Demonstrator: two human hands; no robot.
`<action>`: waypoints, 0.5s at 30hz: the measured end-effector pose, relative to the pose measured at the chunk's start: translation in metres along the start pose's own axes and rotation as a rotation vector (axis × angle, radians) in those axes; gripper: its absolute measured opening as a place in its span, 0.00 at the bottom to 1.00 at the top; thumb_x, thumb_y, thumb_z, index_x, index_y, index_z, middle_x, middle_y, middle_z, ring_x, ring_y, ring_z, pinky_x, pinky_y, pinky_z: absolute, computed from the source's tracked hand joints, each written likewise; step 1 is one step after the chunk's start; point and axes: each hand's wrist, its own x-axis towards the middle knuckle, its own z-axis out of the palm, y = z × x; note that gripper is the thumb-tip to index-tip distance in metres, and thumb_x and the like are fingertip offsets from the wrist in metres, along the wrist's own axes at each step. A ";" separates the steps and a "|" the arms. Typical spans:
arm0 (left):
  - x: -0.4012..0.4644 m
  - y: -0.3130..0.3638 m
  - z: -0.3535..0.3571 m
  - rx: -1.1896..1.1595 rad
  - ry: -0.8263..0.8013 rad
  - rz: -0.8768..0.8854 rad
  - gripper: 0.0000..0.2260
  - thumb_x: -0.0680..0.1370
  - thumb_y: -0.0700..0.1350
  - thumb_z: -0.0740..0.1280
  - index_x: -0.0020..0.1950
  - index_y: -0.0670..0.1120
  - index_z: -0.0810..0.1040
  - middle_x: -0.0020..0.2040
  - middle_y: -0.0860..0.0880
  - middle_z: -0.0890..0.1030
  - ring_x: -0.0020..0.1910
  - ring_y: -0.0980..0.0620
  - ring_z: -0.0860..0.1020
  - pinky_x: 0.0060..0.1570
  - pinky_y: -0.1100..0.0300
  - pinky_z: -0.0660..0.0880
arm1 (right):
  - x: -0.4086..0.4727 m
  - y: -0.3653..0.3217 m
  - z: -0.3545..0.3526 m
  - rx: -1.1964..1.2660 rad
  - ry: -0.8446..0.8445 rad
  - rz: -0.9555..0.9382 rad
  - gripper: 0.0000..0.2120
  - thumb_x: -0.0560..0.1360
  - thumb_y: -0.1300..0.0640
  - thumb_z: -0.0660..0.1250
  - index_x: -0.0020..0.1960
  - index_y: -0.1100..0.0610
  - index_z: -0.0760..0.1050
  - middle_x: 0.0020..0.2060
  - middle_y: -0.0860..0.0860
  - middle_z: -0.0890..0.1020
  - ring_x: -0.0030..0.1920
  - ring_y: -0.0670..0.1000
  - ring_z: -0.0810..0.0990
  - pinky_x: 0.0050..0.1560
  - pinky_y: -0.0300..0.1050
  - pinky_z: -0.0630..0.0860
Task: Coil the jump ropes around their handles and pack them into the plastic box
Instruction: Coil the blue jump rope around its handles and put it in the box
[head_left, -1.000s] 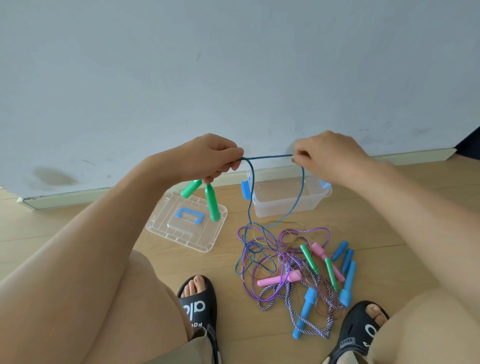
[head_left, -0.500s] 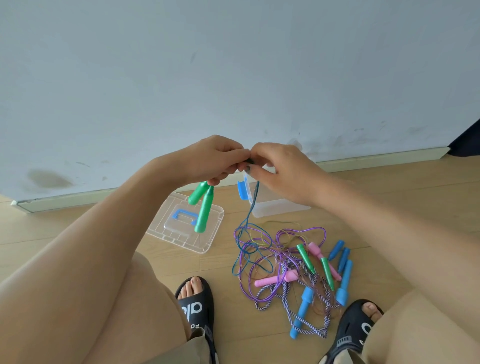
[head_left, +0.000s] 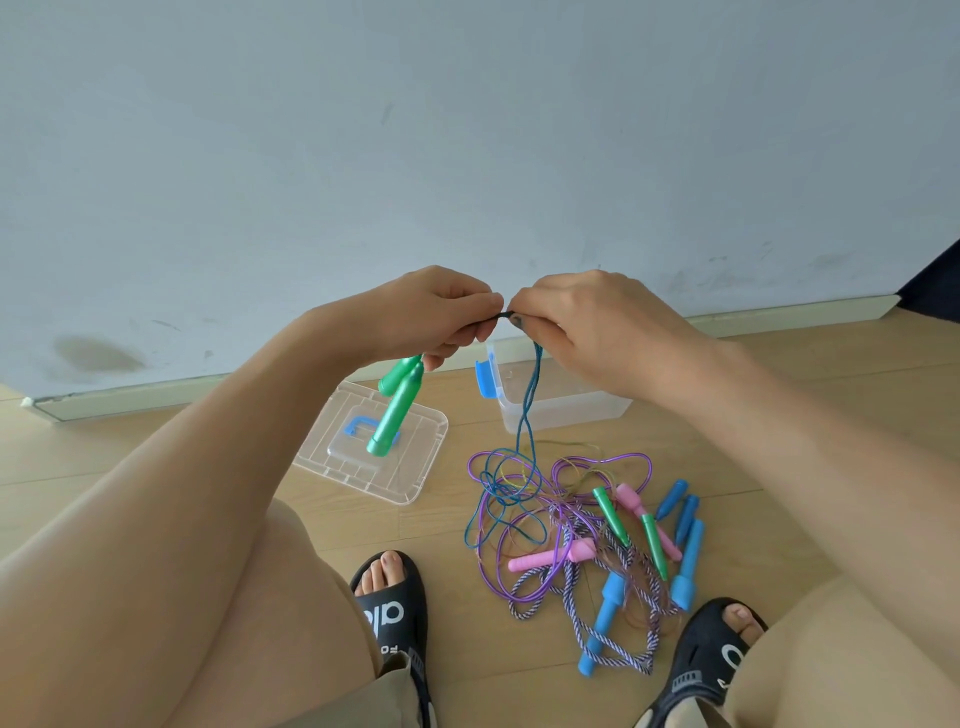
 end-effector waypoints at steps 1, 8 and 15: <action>0.000 0.000 -0.001 0.006 0.007 -0.002 0.16 0.84 0.48 0.56 0.39 0.43 0.72 0.26 0.52 0.61 0.27 0.50 0.61 0.30 0.59 0.68 | 0.000 0.002 0.000 0.000 -0.005 0.013 0.13 0.83 0.51 0.55 0.51 0.54 0.76 0.38 0.48 0.75 0.40 0.58 0.75 0.38 0.53 0.75; 0.001 -0.001 0.004 -0.012 -0.002 -0.001 0.15 0.83 0.47 0.58 0.37 0.44 0.70 0.27 0.53 0.62 0.27 0.51 0.59 0.28 0.60 0.59 | -0.001 0.001 0.008 0.714 -0.148 0.209 0.14 0.78 0.53 0.67 0.63 0.50 0.76 0.53 0.44 0.84 0.59 0.44 0.80 0.64 0.48 0.74; 0.003 -0.001 0.005 0.007 -0.007 0.023 0.17 0.82 0.51 0.59 0.37 0.45 0.75 0.27 0.55 0.67 0.29 0.52 0.66 0.38 0.56 0.70 | 0.010 -0.009 0.001 1.057 -0.199 0.422 0.19 0.82 0.48 0.61 0.46 0.63 0.80 0.26 0.47 0.63 0.26 0.49 0.62 0.28 0.45 0.68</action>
